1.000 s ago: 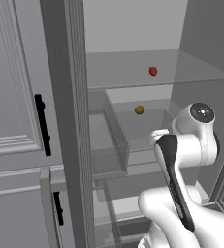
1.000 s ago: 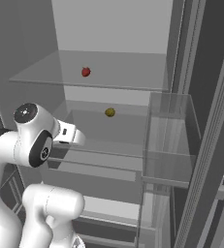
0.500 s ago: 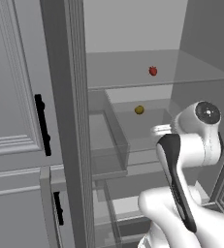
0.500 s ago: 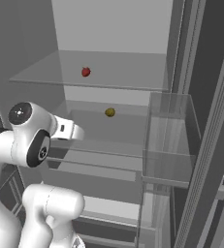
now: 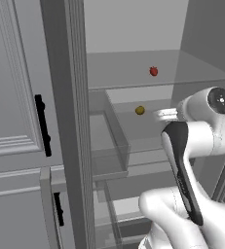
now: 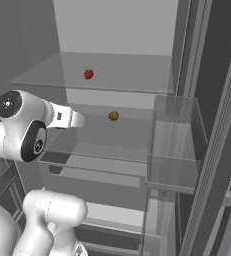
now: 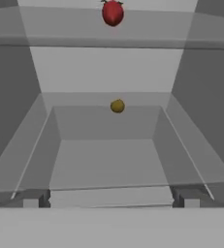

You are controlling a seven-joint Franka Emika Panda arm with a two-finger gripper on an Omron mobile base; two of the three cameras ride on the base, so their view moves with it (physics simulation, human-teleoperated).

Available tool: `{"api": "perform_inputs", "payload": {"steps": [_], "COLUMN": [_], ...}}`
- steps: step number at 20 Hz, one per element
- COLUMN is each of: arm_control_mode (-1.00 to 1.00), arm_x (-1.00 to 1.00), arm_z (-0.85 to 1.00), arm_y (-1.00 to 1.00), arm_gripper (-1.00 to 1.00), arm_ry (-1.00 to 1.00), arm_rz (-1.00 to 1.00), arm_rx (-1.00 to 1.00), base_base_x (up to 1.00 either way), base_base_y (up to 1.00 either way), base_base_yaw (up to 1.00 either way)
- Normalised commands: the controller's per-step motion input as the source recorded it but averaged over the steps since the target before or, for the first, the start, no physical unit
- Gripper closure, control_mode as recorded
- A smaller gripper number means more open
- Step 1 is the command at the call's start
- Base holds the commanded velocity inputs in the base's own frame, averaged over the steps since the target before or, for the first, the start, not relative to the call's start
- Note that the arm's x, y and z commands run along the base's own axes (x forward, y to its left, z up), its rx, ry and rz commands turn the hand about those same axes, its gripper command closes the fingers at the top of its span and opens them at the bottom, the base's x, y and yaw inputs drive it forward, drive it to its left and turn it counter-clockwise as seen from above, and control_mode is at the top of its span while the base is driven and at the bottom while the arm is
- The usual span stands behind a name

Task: Take the strawberry from the fridge and place it on top of the pancake, located on the dining counter.

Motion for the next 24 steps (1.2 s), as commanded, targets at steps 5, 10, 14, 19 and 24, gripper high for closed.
{"api": "perform_inputs", "payload": {"steps": [5, 10, 14, 19, 24], "arm_control_mode": [-1.0, -1.0, -1.0, -1.0, -1.0], "arm_x": [-0.17, -0.11, 0.68, 0.81, 0.19], "arm_z": [0.85, 0.52, 0.12, 0.08, 0.03], "arm_y": [0.0, 0.0, -0.01, -0.03, -0.07], "arm_gripper": [-1.0, -1.0, -1.0, -1.0, -1.0], "arm_ry": [-0.02, -0.12, 0.05, -0.01, -0.12], "arm_rz": [0.0, 0.0, 0.0, 0.0, 0.0], "arm_rx": [-0.01, -0.03, -0.02, 0.07, 0.08], "base_base_x": [0.0, 0.0, 0.0, 0.0, 0.0], "base_base_y": [0.0, 0.0, 0.0, 0.0, 0.0], "base_base_yaw": [0.0, 0.0, 0.0, 0.0, 0.0]}}
